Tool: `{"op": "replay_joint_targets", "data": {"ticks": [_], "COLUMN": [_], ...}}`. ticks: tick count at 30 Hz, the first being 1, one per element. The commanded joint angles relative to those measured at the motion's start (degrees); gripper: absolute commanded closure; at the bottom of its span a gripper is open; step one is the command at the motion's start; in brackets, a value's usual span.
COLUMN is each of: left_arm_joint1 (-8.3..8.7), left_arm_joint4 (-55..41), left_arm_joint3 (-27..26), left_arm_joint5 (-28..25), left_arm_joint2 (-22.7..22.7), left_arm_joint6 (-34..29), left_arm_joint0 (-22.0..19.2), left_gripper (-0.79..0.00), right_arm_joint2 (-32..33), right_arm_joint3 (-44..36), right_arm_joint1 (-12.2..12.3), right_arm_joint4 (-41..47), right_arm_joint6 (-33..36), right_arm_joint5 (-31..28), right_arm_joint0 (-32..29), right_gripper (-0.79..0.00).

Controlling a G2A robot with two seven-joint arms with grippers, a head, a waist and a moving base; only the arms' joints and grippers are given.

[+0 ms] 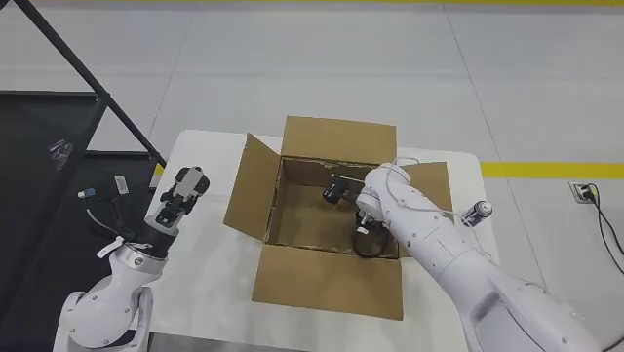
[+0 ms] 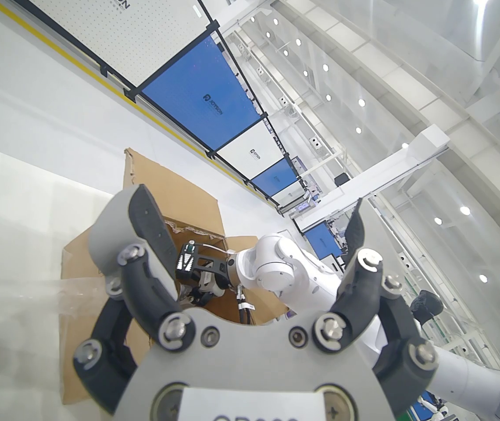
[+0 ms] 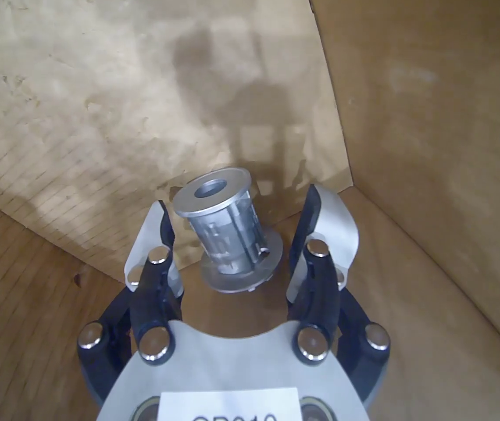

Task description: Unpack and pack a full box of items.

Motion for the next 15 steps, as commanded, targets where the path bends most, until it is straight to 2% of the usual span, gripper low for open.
{"op": "replay_joint_targets", "data": {"ticks": [1,2,3,9,12,14,15], "left_arm_joint1": [0.0,0.0,0.0,0.0,0.0,0.0,0.0], "left_arm_joint4": [0.0,0.0,0.0,0.0,0.0,0.0,0.0], "left_arm_joint3": [0.0,0.0,0.0,0.0,0.0,0.0,0.0], "left_arm_joint5": [0.0,0.0,0.0,0.0,0.0,0.0,0.0], "left_arm_joint2": [0.0,0.0,0.0,0.0,0.0,0.0,0.0], "left_arm_joint6": [0.0,0.0,0.0,0.0,0.0,0.0,0.0], "left_arm_joint0": [0.0,0.0,0.0,0.0,0.0,0.0,0.0], "left_gripper": [-0.785,-0.785,-0.785,-0.785,-0.785,-0.785,-0.785], "right_arm_joint2": [-0.24,-0.3,-0.37,-0.4,-0.02,0.55,0.87], "right_arm_joint3": [1.06,1.54,1.98,4.41,5.44,6.0,6.25], "right_arm_joint1": [-0.48,-0.73,-0.97,-2.23,-2.68,-2.86,-2.91], "right_arm_joint4": [-0.36,-0.42,-0.46,-0.42,0.16,1.16,1.64], "right_arm_joint6": [-0.33,-0.52,-0.68,-1.96,-2.92,-3.75,-4.14], "right_arm_joint5": [0.08,0.06,-0.13,-0.82,-1.23,-2.16,-2.53], "right_arm_joint0": [0.13,0.21,0.28,0.82,1.1,1.39,1.57], "right_gripper": [-0.514,-0.474,-0.397,-0.277,-0.191,-0.102,0.0]}}
